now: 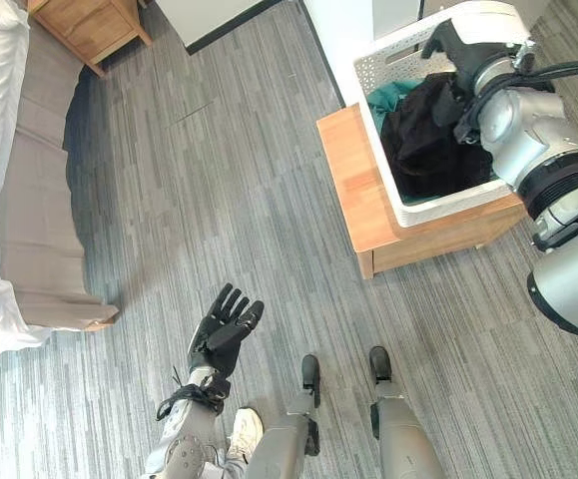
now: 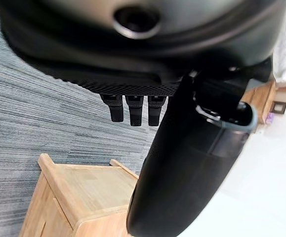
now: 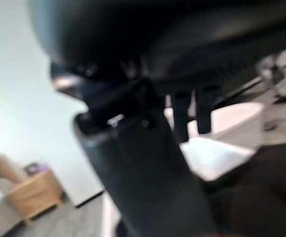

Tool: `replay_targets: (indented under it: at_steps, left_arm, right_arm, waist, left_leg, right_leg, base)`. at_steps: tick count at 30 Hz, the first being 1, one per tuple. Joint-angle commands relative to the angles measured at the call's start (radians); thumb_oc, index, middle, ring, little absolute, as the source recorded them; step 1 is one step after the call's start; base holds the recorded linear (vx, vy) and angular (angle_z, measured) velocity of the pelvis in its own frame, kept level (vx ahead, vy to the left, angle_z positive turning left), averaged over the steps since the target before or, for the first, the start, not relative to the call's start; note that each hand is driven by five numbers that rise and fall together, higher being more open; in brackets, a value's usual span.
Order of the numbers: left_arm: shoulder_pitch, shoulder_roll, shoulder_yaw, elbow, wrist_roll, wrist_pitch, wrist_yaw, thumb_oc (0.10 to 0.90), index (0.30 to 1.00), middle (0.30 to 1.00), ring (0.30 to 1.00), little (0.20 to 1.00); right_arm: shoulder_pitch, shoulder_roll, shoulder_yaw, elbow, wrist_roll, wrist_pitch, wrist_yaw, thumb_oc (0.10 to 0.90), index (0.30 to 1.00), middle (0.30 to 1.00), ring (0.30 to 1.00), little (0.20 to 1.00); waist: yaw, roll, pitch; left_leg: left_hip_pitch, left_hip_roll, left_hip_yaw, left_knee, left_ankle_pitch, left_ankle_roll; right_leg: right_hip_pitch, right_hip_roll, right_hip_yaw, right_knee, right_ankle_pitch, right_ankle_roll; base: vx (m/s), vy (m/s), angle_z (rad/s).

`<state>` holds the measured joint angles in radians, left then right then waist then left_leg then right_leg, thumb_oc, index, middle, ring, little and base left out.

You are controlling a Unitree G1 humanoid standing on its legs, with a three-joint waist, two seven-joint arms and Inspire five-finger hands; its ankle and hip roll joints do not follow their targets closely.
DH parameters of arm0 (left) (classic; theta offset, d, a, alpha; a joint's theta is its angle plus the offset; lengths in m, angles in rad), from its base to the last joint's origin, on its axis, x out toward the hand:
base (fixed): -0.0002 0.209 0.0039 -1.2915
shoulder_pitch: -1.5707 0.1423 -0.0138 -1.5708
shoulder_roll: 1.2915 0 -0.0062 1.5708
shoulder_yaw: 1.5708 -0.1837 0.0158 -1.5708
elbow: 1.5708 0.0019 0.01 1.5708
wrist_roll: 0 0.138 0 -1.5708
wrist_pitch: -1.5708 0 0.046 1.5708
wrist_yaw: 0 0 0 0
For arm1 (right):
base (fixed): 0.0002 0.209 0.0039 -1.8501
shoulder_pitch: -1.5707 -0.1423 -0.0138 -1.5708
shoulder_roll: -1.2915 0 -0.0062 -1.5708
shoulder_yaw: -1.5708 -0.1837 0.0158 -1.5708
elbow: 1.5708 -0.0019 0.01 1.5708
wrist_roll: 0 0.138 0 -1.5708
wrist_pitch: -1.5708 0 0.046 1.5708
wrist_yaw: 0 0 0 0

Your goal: Pick up bed clothes into laundry basket.

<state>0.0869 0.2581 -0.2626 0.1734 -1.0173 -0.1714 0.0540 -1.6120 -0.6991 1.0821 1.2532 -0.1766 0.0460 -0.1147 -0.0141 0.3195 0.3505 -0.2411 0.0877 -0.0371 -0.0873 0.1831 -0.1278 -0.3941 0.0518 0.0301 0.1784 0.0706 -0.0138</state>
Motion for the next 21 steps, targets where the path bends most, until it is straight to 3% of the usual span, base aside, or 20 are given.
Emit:
replay_targets:
  at_steps: [1, 2, 4, 7, 8, 9, 11, 12, 14, 15, 16, 17, 18, 19, 20, 21]
  left_arm:
    - [-0.018, 0.047, 0.005, -0.102, 0.035, -0.087, -0.029, 0.8, 0.9, 0.9, 0.9, 0.9]
    - [-0.018, 0.047, 0.005, -0.102, 0.036, -0.087, -0.029, 0.8, 0.9, 0.9, 0.9, 0.9]
    - [-0.013, 0.066, 0.021, -0.117, 0.05, -0.083, -0.04, 0.8, 0.9, 0.9, 0.9, 0.9]
    - [-0.013, 0.086, 0.032, -0.117, 0.059, -0.083, -0.052, 0.8, 0.9, 0.9, 0.9, 0.9]
    - [-0.022, 0.112, 0.036, -0.123, 0.069, -0.081, -0.064, 0.8, 0.9, 0.9, 0.9, 0.9]
    - [-0.023, 0.112, 0.036, -0.123, 0.069, -0.081, -0.064, 0.8, 0.9, 0.9, 0.9, 0.9]
    - [-0.049, 0.165, 0.043, -0.135, 0.09, -0.082, -0.081, 0.8, 0.9, 0.9, 0.9, 0.9]
    - [-0.051, 0.165, 0.042, -0.134, 0.09, -0.082, -0.081, 0.8, 0.9, 0.9, 0.9, 0.9]
    - [-0.061, 0.209, 0.068, -0.142, 0.097, -0.079, -0.084, 0.8, 0.9, 0.9, 0.9, 0.9]
    - [-0.062, 0.21, 0.067, -0.142, 0.097, -0.079, -0.084, 0.8, 0.9, 0.9, 0.9, 0.9]
    - [-0.056, 0.21, 0.079, -0.149, 0.093, -0.083, -0.083, 0.8, 0.9, 0.9, 0.9, 0.9]
    - [-0.057, 0.211, 0.077, -0.149, 0.093, -0.083, -0.083, 0.8, 0.9, 0.9, 0.9, 0.9]
    - [-0.057, 0.201, 0.074, -0.15, 0.091, -0.085, -0.079, 0.8, 0.9, 0.9, 0.9, 0.9]
    - [-0.029, 0.186, 0.079, -0.153, 0.086, -0.076, -0.084, 0.8, 0.9, 0.9, 0.9, 0.9]
    - [-0.017, 0.167, 0.077, -0.152, 0.087, -0.072, -0.084, 0.8, 0.9, 0.9, 0.9, 0.9]
    - [-0.018, 0.169, 0.074, -0.152, 0.088, -0.072, -0.084, 0.8, 0.9, 0.9, 0.9, 0.9]
  right_arm:
    - [-0.24, -0.001, 0.086, 0.07, -0.1, 0.009, -0.069, 0.8, 0.9, 0.9, 0.9, 0.9]
    - [-0.24, 0.0, 0.086, 0.071, -0.1, 0.009, -0.069, 0.8, 0.9, 0.9, 0.9, 0.9]
    - [-0.303, -0.034, 0.197, 0.048, -0.239, 0.008, -0.063, 0.8, 0.9, 0.9, 0.9, 0.9]
    - [-0.347, -0.062, 0.226, 0.005, -0.258, 0.003, -0.068, 0.8, 0.9, 0.9, 0.9, 0.9]
    - [-0.39, -0.086, 0.256, -0.072, -0.272, -0.008, -0.085, 0.8, 0.9, 0.9, 0.9, 0.9]
    - [-0.391, -0.088, 0.256, -0.074, -0.272, -0.007, -0.084, 0.8, 0.9, 0.9, 0.9, 0.9]
    - [-0.501, -0.188, 0.318, -0.34, -0.298, -0.024, -0.114, 0.8, 0.9, 0.9, 0.9, 0.9]
    - [-0.503, -0.192, 0.318, -0.344, -0.298, -0.022, -0.112, 0.8, 0.9, 0.9, 0.9, 0.9]
    - [-0.568, -0.31, 0.318, -0.658, -0.291, -0.043, -0.124, 0.8, 0.9, 0.9, 0.9, 0.9]
    - [-0.569, -0.315, 0.318, -0.665, -0.29, -0.04, -0.121, 0.8, 0.9, 0.9, 0.9, 0.9]
    - [-0.609, -0.431, 0.318, -0.81, -0.204, -0.067, -0.158, 0.8, 0.9, 0.9, 0.9, 0.9]
    - [-0.61, -0.437, 0.318, -0.817, -0.203, -0.064, -0.156, 0.8, 0.9, 0.9, 0.9, 0.9]
    - [-0.625, -0.495, 0.318, -0.87, -0.152, -0.086, -0.183, 0.8, 0.9, 0.9, 0.9, 0.9]
    - [-0.614, -0.619, 0.318, -0.955, -0.093, -0.124, -0.203, 0.8, 0.9, 0.9, 0.9, 0.9]
    - [-0.608, -0.693, 0.318, -0.996, -0.047, -0.142, -0.217, 0.8, 0.9, 0.9, 0.9, 0.9]
    - [-0.607, -0.701, 0.318, -1.002, -0.046, -0.141, -0.217, 0.8, 0.9, 0.9, 0.9, 0.9]
  waist:
    - [-0.001, -0.077, -0.053]
    - [-0.001, -0.076, -0.053]
    - [-0.004, -0.081, -0.068]
    - [-0.013, -0.093, -0.083]
    - [-0.026, -0.11, -0.102]
    - [-0.026, -0.11, -0.1]
    - [-0.064, -0.146, -0.121]
    - [-0.061, -0.146, -0.121]
    - [-0.107, -0.199, -0.153]
    - [-0.105, -0.199, -0.152]
    - [-0.132, -0.22, -0.17]
    - [-0.126, -0.221, -0.17]
    - [-0.141, -0.228, -0.177]
    - [-0.161, -0.251, -0.192]
    - [-0.168, -0.253, -0.199]
    - [-0.161, -0.255, -0.2]
  left_leg:
    - [0.061, -0.078, 0.044, 0.0, -0.054, 0.011]
    - [0.062, -0.078, 0.044, 0.0, -0.054, 0.011]
    - [0.074, -0.076, 0.046, 0.0, -0.06, 0.011]
    - [0.084, -0.072, 0.051, 0.0, -0.064, 0.011]
    - [0.098, -0.067, 0.053, 0.0, -0.071, 0.012]
    - [0.099, -0.067, 0.053, 0.0, -0.072, 0.012]
    - [0.124, -0.06, 0.06, 0.0, -0.088, 0.014]
    - [0.121, -0.058, 0.061, 0.0, -0.085, 0.013]
    - [0.146, -0.052, 0.08, 0.0, -0.105, 0.021]
    - [0.147, -0.052, 0.081, 0.0, -0.106, 0.021]
    - [0.168, -0.045, 0.102, 0.0, -0.121, 0.027]
    - [0.169, -0.045, 0.106, 0.0, -0.122, 0.027]
    - [0.185, -0.043, 0.118, 0.0, -0.135, 0.031]
    - [0.209, -0.036, 0.143, 0.0, -0.15, 0.039]
    - [0.213, -0.034, 0.153, 0.0, -0.151, 0.041]
    - [0.214, -0.034, 0.157, 0.0, -0.152, 0.041]
  right_leg:
    - [0.098, -0.044, 0.184, -0.087, -0.134, 0.064]
    - [0.099, -0.044, 0.184, -0.088, -0.134, 0.064]
    - [0.114, -0.046, 0.186, -0.091, -0.136, 0.067]
    - [0.129, -0.045, 0.188, -0.096, -0.138, 0.068]
    - [0.142, -0.045, 0.191, -0.097, -0.138, 0.069]
    - [0.143, -0.045, 0.191, -0.098, -0.138, 0.069]
    - [0.173, -0.047, 0.197, -0.109, -0.142, 0.073]
    - [0.17, -0.045, 0.198, -0.111, -0.136, 0.073]
    - [0.195, -0.043, 0.212, -0.134, -0.123, 0.079]
    - [0.196, -0.043, 0.213, -0.135, -0.123, 0.079]
    - [0.21, -0.04, 0.232, -0.147, -0.11, 0.089]
    - [0.211, -0.04, 0.235, -0.149, -0.108, 0.089]
    - [0.225, -0.04, 0.245, -0.156, -0.107, 0.096]
    - [0.239, -0.04, 0.26, -0.169, -0.093, 0.105]
    - [0.238, -0.037, 0.271, -0.174, -0.082, 0.11]
    - [0.239, -0.037, 0.274, -0.176, -0.081, 0.11]
  base:
    - [0.01, 0.038, 0.0]
    - [0.01, 0.039, 0.02]
    - [0.02, 0.052, 0.02]
    - [0.04, 0.033, 0.03]
    - [0.04, 0.011, 0.03]
    - [0.06, 0.037, 0.02]
    - [0.05, 0.037, 0.0]
    - [0.05, 0.021, 0.01]
    - [0.08, 0.027, -0.05]
    - [0.09, 0.042, -0.08]
    - [0.05, 0.027, -0.17]
    - [0.07, 0.068, -0.35]
    - [0.07, 0.1, -0.3]
    - [0.06, 0.118, -0.18]
    - [0.04, 0.077, -0.19]
    - [0.01, 0.07, -0.34]
